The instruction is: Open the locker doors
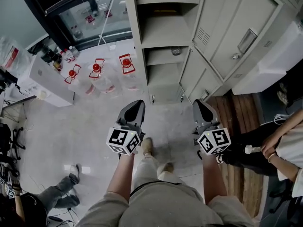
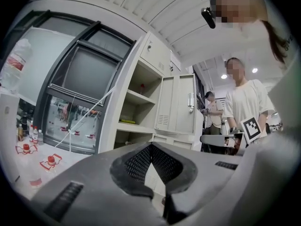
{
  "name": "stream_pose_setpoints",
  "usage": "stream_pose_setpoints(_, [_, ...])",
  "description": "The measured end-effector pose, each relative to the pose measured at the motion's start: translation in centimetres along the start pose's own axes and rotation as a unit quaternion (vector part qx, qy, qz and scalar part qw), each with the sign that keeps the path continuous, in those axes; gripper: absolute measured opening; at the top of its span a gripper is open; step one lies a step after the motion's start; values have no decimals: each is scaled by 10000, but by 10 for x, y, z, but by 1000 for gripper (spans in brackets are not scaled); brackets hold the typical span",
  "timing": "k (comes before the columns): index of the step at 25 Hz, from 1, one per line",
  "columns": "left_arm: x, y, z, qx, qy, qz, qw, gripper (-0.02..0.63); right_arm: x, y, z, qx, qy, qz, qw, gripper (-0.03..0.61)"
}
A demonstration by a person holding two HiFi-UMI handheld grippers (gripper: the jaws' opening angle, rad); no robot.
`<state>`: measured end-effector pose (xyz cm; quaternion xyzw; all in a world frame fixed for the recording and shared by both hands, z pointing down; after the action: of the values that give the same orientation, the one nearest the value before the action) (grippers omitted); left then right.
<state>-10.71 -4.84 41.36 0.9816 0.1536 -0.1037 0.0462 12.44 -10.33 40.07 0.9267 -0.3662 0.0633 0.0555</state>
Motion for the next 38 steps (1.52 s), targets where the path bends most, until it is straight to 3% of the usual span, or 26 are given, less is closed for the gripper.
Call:
stream_pose_setpoints(16, [13, -57, 66, 326, 122, 85, 9994, -2, -49, -27, 61, 300, -410, 266, 9984, 2])
stream_pose_setpoints(38, [24, -80, 74, 319, 142, 155, 9993, -2, -61, -46, 65, 206, -531, 331, 9978, 2])
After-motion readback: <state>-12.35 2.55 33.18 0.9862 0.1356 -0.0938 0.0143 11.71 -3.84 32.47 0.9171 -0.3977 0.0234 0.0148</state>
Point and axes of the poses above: the fingertips, and each gripper's own axes: y forward along the fingers, x to its right, z out of its top, the point moved 4 cm from there along -y, backward along the fingers, and after that the axes turned 3 degrees about -x, right-handed, at the moved point
